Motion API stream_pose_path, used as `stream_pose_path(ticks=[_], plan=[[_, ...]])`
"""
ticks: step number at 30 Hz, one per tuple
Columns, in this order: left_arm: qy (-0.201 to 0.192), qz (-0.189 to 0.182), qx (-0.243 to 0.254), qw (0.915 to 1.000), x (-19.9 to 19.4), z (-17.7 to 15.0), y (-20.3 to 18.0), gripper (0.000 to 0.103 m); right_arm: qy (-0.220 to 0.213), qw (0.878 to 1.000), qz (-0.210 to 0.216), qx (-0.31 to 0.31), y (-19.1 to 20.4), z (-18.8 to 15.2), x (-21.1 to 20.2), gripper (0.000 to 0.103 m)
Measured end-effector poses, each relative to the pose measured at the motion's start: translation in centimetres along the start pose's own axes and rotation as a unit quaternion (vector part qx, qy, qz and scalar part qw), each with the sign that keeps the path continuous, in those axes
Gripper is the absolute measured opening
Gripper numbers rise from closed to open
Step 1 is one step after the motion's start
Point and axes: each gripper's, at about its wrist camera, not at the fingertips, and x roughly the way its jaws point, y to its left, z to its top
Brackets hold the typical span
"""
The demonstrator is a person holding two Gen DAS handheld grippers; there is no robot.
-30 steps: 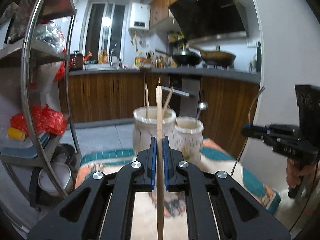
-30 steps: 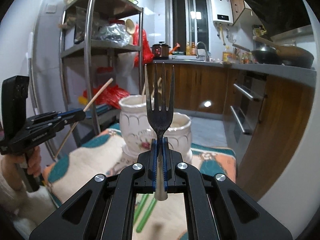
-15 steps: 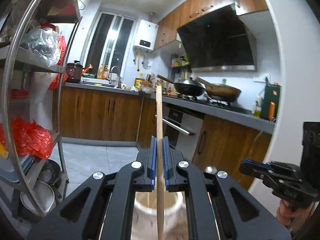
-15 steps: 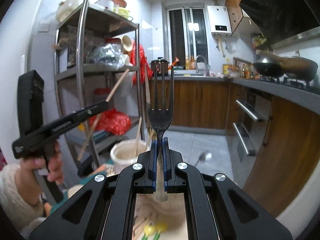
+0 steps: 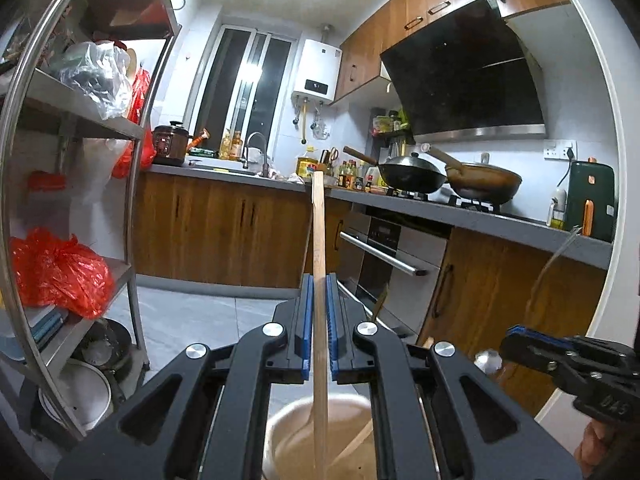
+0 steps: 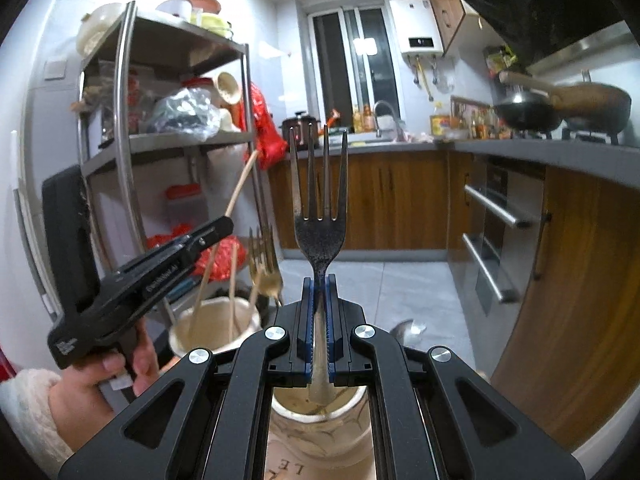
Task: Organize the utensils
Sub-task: 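Lift the chopstick and silver fork and carry both above the ceramic holder, then open the left tool over the larger pot while the right tool drops the fork into the smaller pot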
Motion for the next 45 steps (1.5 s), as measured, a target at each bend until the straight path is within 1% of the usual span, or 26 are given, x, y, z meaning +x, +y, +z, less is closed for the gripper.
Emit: stream_pose_path(ticks=[5,7,10,14,19,26,32,33,37,39,45], plan=[[0.004,0.011,0.032,0.9994,-2.0,-1.6,-0.3,0.006,0.034,0.999,0.005,-0.004,-0.1,-1.6,1.6,0.006],[0.014,0.008,0.035,0.9992,-2.7,-2.1,-0.2,0.006,0.047,0.999,0.006,0.001,-0.1,-2.1,2.1,0.006],[0.038,0.013,0.049,0.9980,-3.4,-2.9,-0.6,0.006,0.063,0.998,0.002,0.001,0.0,-2.7,2.8,0.006],[0.065,0.019,0.045,0.9967,-3.3,-3.2,-0.4,0.006,0.081,0.997,-0.007,0.005,0.0,-3.2,3.6,0.006],[0.062,0.023,0.046,0.9967,-3.5,-3.1,-0.1,0.006,0.105,0.994,-0.017,0.009,0.0,-3.6,4.6,0.006],[0.065,0.025,0.061,0.9957,-3.8,-3.3,-0.4,0.006,0.106,0.994,-0.027,0.006,0.1,-3.7,5.1,0.006],[0.069,0.022,0.061,0.9955,-3.9,-3.5,-0.4,0.006,0.111,0.993,-0.035,0.004,0.0,-3.8,5.6,0.008],[0.069,0.021,0.061,0.9955,-3.9,-3.5,-0.4,0.006,0.111,0.993,-0.036,0.004,0.0,-3.9,5.6,0.010],[0.070,0.023,0.062,0.9953,-4.1,-3.6,-0.4,0.006,0.108,0.994,-0.036,0.005,0.0,-3.9,5.5,0.012],[0.072,0.024,0.063,0.9951,-4.2,-3.6,-0.3,0.007,0.103,0.994,-0.035,0.005,0.0,-3.7,5.1,0.021],[0.080,0.026,0.069,0.9941,-5.3,-3.8,-0.2,0.008,0.075,0.997,-0.035,0.001,0.3,-3.1,2.3,0.024]])
